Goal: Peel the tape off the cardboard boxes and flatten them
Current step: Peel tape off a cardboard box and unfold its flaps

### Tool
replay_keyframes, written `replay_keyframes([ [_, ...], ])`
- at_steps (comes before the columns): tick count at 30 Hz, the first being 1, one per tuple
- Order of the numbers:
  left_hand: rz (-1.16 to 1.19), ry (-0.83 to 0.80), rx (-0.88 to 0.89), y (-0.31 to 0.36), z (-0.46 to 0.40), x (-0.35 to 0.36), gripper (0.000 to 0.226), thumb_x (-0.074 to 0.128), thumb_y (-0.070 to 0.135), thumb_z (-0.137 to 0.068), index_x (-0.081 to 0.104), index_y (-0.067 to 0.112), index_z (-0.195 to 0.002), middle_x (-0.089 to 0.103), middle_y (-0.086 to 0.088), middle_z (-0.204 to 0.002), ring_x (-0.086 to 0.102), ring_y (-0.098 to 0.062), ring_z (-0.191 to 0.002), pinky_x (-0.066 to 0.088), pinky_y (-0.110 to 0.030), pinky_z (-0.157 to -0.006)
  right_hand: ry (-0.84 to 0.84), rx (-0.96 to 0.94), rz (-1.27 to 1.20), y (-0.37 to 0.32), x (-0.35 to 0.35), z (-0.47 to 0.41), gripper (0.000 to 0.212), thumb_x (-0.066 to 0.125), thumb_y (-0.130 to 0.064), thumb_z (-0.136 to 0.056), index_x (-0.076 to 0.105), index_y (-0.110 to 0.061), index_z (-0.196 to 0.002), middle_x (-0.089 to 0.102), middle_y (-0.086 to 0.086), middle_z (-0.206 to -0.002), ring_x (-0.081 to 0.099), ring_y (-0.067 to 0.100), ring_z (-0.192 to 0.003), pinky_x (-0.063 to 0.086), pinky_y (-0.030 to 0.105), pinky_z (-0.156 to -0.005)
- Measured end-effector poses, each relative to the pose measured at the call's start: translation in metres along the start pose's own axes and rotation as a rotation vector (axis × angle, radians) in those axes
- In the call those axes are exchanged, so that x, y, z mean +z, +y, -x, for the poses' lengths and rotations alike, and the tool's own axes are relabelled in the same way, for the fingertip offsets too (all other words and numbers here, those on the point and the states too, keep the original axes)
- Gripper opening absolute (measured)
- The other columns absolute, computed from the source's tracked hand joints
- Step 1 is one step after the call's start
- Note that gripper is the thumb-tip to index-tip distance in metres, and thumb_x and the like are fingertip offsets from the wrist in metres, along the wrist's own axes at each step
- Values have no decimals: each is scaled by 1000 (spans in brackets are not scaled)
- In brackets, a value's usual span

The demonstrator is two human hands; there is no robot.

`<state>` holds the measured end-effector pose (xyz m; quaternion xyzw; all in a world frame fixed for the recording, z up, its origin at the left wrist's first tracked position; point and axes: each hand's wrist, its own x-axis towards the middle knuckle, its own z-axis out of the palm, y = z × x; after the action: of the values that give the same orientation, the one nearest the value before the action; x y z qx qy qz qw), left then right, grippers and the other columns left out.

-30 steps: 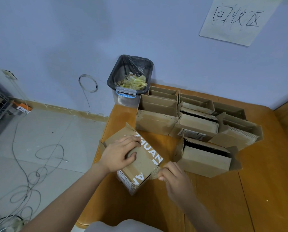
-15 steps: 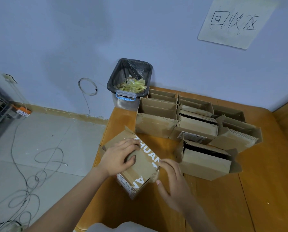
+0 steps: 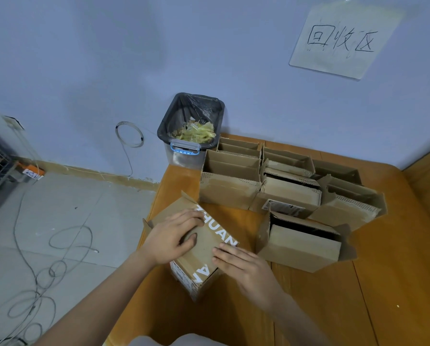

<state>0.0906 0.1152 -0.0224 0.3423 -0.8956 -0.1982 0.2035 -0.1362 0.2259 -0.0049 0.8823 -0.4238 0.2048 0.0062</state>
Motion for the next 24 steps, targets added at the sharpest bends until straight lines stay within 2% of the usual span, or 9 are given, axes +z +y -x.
replay_keyframes([
  [2,-8,7,-16,2,-2,-2,41,41,34,-93,64,11,-117,58,0,-133,51,-16,-128,44,-37,-104,34,18,-4,2,-4,-2,33,57,-3,-81,76,-17,-104,69,-4,-116,62,12,-114,55,25,-85],
  [4,-42,12,-43,7,-3,-4,44,37,36,-93,63,12,-119,57,0,-135,49,-16,-129,44,-38,-104,56,41,-5,3,-8,-7,35,48,-4,-84,76,-16,-101,71,-3,-112,63,12,-112,58,26,-78],
  [7,-117,-8,-62,15,-5,-7,58,35,51,-92,56,14,-131,48,1,-144,43,-16,-134,39,-40,-108,91,61,-34,6,-13,-16,34,46,-4,-85,76,-12,-100,72,0,-109,64,15,-110,56,28,-85],
  [10,-62,-90,85,26,-13,-10,79,41,69,-87,40,18,-146,29,3,-157,21,-15,-147,19,-38,-120,116,72,-80,5,-18,-25,30,48,-4,-87,76,-9,-98,72,2,-107,65,17,-110,55,29,-88],
  [13,-10,-269,156,38,-25,-7,101,55,74,-77,17,22,-155,4,9,-162,-7,-9,-149,-4,-34,-120,136,116,-135,2,-18,-30,18,62,1,-82,75,-6,-93,72,5,-102,67,21,-104,58,32,-80],
  [16,-37,-323,156,41,-29,-2,112,64,73,-72,6,26,-155,-5,11,-162,-15,-7,-148,-13,-39,-119,163,153,-181,-1,-19,-30,16,64,3,-80,73,-5,-89,72,6,-99,68,21,-99,58,32,-78],
  [19,-6,-270,146,42,-29,1,105,69,62,-73,11,29,-154,7,11,-161,-6,-7,-149,-8,-45,-121,224,166,-219,-2,-19,-28,20,53,-4,-88,73,-3,-89,72,7,-100,66,20,-103,55,32,-86],
  [21,94,-231,88,48,-30,1,95,62,52,-71,18,30,-152,16,12,-159,3,-6,-148,1,-49,-121,300,191,-248,-2,-18,-29,25,48,-8,-93,72,-3,-90,71,8,-103,64,18,-107,50,27,-95],
  [24,310,-142,16,58,-31,0,86,54,49,-67,27,30,-147,30,7,-153,19,-12,-145,16,-52,-117,368,257,-353,-2,-18,-32,35,41,-18,-102,71,-1,-93,69,9,-109,60,16,-112,42,23,-103],
])
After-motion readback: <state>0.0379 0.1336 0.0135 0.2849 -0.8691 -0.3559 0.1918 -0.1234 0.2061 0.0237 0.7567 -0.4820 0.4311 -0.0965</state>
